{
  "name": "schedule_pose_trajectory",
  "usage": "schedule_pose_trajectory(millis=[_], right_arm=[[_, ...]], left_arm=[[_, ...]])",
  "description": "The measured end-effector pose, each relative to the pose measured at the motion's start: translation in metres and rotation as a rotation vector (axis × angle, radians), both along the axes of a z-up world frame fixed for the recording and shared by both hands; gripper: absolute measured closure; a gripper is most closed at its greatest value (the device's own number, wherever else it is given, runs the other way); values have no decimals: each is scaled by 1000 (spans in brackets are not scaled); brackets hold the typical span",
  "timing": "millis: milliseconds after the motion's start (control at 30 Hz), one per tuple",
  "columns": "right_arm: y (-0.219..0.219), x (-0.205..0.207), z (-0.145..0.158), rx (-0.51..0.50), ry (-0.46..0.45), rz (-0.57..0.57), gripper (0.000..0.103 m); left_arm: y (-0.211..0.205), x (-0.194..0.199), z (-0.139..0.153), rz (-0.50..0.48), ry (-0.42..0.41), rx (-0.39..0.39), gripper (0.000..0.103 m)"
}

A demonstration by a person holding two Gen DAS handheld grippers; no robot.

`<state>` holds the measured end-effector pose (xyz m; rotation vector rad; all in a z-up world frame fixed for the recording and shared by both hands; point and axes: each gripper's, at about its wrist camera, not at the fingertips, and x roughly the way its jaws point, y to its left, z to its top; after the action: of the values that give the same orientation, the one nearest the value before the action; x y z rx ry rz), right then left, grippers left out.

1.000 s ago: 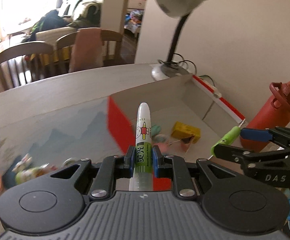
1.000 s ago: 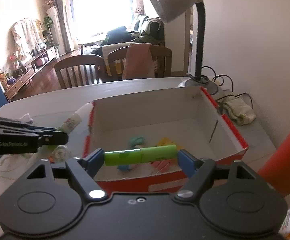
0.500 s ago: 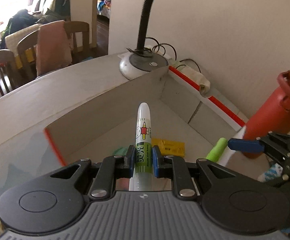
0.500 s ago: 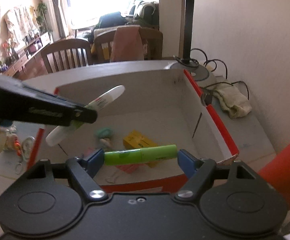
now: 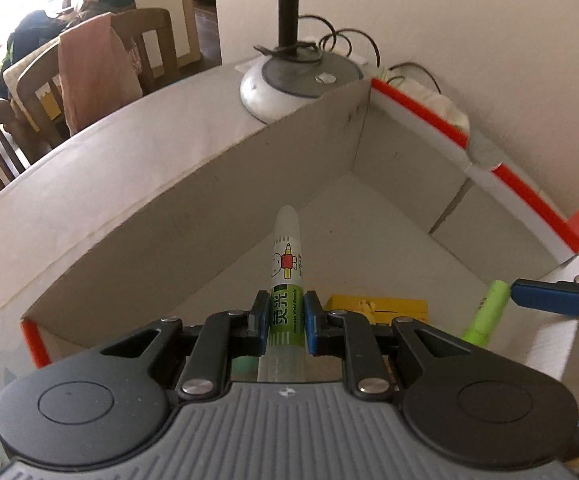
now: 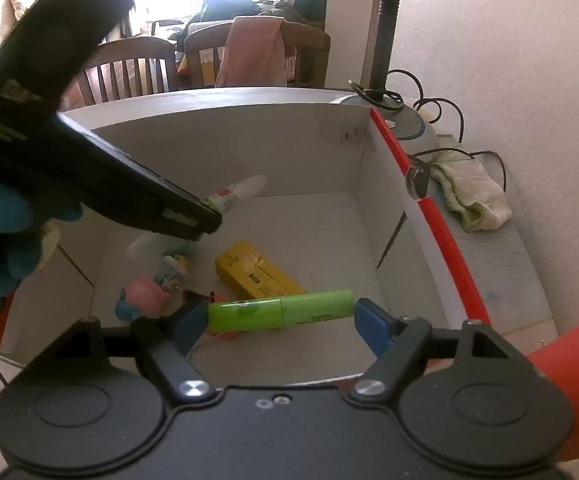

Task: Organize rigid objects
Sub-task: 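Open the right tool to drop the glue stick while the left tool drops the glue pen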

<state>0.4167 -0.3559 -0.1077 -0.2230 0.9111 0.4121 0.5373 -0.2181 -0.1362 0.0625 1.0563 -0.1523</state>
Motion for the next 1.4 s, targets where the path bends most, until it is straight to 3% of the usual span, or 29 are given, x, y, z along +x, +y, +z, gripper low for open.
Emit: schedule_pose_trajectory(millis=[333, 900, 1000, 1067, 1100, 1133, 1400], right_arm=[[13, 4, -10, -58, 8, 25, 23], [13, 0, -11, -48, 26, 30, 20], [12, -1, -9, -34, 19, 28, 18], [11, -3, -6, -25, 15, 28, 18], [11, -3, -5, -20, 13, 28, 18], [13, -4, -4, -16, 11, 27, 17], [14, -19, 16, 38, -10, 21, 13]], left_arm=[[-5, 16, -25, -2, 114, 3, 86], [-4, 10, -31, 19, 190, 13, 84], [1, 5, -27, 35, 180, -5, 75], [5, 3, -23, 45, 168, -12, 58], [8, -1, -20, 53, 154, -16, 36], [10, -4, -16, 59, 136, -20, 28], [25, -31, 19, 80, 41, -75, 28]])
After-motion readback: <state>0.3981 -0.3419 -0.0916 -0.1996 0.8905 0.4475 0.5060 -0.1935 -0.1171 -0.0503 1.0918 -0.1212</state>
